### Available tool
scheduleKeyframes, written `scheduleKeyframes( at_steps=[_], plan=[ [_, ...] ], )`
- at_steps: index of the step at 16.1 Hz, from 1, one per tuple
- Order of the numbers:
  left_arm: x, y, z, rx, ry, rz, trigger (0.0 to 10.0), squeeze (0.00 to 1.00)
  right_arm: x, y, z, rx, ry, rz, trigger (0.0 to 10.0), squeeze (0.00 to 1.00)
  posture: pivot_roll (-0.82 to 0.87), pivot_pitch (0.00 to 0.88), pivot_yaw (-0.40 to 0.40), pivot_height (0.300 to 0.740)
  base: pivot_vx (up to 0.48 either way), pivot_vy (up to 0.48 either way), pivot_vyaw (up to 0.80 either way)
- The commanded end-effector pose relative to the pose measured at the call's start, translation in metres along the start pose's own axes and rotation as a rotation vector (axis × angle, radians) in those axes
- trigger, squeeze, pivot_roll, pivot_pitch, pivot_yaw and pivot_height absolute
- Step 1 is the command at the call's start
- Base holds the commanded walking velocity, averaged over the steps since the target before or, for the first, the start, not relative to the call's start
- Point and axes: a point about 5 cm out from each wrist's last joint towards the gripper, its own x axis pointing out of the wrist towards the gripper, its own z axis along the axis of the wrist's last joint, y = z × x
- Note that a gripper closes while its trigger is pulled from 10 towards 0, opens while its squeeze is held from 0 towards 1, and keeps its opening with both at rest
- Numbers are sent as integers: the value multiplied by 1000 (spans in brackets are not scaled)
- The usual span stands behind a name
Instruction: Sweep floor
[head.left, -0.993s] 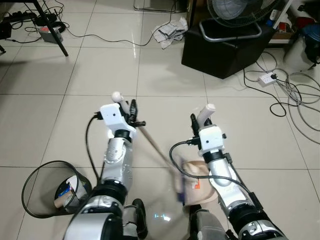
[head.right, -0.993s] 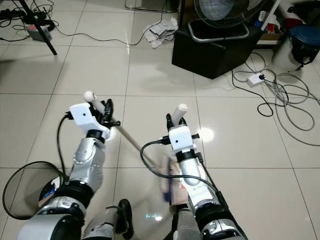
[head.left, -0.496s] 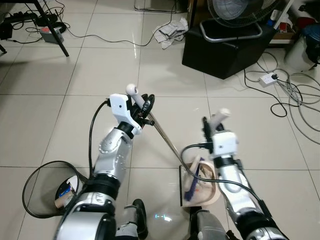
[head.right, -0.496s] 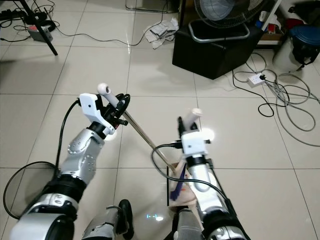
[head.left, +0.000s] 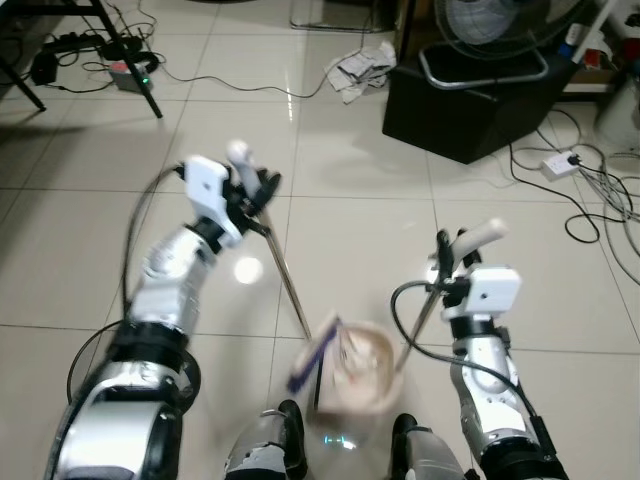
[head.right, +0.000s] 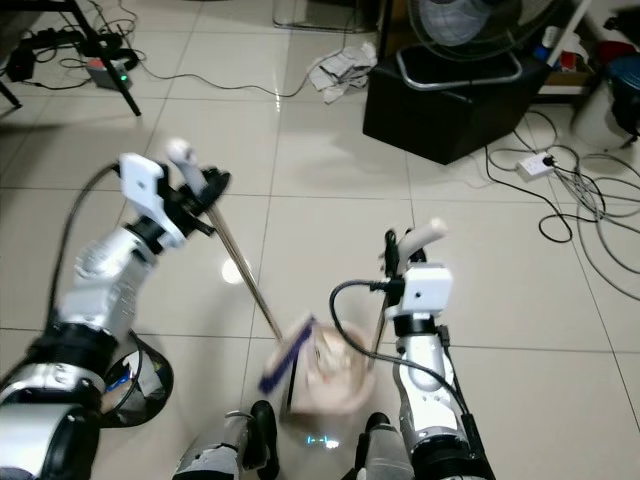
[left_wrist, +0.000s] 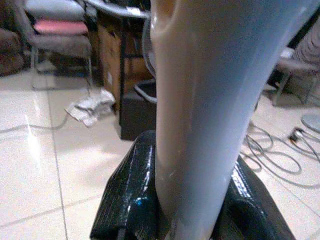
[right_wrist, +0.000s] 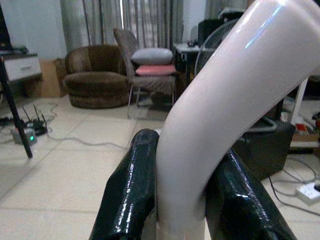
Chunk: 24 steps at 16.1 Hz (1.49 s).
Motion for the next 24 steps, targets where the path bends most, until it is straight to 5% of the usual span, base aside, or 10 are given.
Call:
scheduleKeyframes(
  at_steps=[1,3,8,14,19,24],
  plan=[
    [1,9,13,-16,-43,13,10000,0,6,-3,8,25,-36,-13,10000,0,38,128,88,740,0,0,0],
    [-8,45,38,51,-97,184,10000,0,12,-9,13,51,-36,-15,10000,0,31,104,86,740,0,0,0],
    [-24,69,36,139,-38,340,10000,0,23,-21,35,110,-43,-25,10000,0,23,68,78,740,0,0,0],
    [-46,29,-36,56,106,290,10000,0,46,-34,105,252,-104,1,10000,0,-19,52,99,740,0,0,0],
    [-66,10,-55,100,166,276,10000,0,61,-15,139,248,-101,114,10000,0,-21,48,102,740,0,0,480],
    [-103,-14,-74,104,285,329,10000,0,82,-4,168,294,-134,131,10000,0,-11,41,75,740,0,0,800]
  ],
)
